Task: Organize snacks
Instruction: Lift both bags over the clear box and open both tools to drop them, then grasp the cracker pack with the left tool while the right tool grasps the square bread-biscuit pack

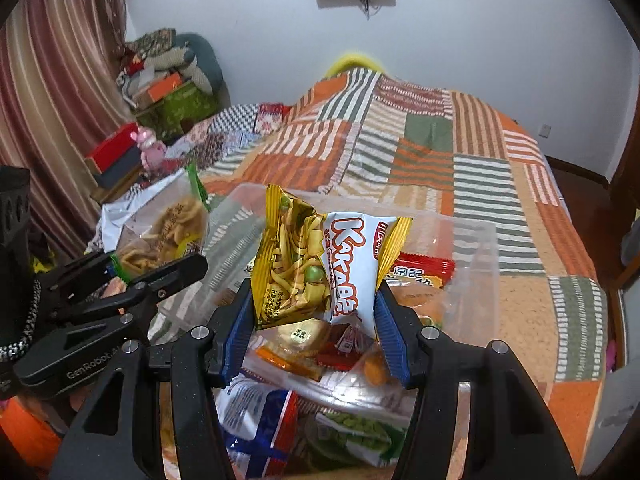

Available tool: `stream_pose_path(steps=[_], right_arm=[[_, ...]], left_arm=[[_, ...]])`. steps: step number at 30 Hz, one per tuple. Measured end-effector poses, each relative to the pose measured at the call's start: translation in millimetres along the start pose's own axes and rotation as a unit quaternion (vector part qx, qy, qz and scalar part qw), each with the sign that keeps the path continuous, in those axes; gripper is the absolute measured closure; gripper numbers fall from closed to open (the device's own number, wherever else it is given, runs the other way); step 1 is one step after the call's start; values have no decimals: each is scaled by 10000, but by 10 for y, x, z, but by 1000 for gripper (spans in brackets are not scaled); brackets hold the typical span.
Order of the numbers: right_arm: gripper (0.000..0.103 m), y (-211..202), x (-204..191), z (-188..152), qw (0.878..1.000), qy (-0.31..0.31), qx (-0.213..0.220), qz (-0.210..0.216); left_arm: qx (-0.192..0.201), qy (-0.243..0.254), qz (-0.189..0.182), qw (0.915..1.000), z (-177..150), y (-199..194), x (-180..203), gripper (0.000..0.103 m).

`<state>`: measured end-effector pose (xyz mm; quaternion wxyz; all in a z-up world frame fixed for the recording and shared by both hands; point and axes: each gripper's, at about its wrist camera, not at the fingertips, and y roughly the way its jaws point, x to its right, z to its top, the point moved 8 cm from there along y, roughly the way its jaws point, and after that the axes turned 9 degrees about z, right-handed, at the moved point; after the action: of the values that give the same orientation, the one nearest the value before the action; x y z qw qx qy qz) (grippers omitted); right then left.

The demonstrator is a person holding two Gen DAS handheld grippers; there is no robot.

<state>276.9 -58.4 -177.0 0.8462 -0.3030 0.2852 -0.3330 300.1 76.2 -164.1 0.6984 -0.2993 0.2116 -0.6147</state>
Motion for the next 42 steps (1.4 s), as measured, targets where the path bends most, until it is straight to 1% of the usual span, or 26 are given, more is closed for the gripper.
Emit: stream_pose_path(steps=[5, 9, 12, 15, 18, 20, 22, 23, 25, 27, 32, 37, 42], right_arm=[[49, 109, -28, 5, 9998, -46, -170, 59], [49, 181, -24, -15, 9995, -11, -297, 118], [45, 193, -18, -28, 9993, -16, -350, 104], [41, 178, -5, -47, 9993, -11, -375, 91], [39, 151, -26, -52, 9993, -82, -349, 130], [39, 110, -28, -48, 9995, -115, -271, 81], [39, 82, -25, -39, 9996, -118, -235, 74], [38, 68, -19, -32, 9997, -105, -215, 66], [38, 37, -10, -17, 9998, -85, -181, 75], [38, -4, -5, -11, 9999, -74, -139, 70], [38, -163, -19, -13, 9998, -163, 17, -95], [38, -357, -61, -22, 9994, -236, 185, -163], [31, -568, -129, -82, 9985, -321, 398, -215]], left_arm=[[-3, -63, -37, 10000, 33, 81, 24, 58], [8, 12, 12, 10000, 45, 123, 47, 58], [-62, 74, 46, 9999, 36, 172, 45, 58], [-226, 16, 68, 9997, -3, 233, 24, 57], [-373, -91, -79, 9992, -50, 264, 14, 57], [-371, -77, -94, 9992, -56, 259, 10, 56], [-338, -41, -62, 9994, -53, 236, 11, 52], [-324, -44, -65, 9994, -41, 221, 15, 50], [-249, -60, -75, 9996, -10, 170, 19, 40], [-147, -64, -31, 9999, 30, 111, 17, 36], [0, -36, -151, 9999, 105, -86, 46, 36], [119, 149, -35, 9998, 90, -315, 62, 32], [109, 343, 66, 9993, -31, -534, 73, 29]])
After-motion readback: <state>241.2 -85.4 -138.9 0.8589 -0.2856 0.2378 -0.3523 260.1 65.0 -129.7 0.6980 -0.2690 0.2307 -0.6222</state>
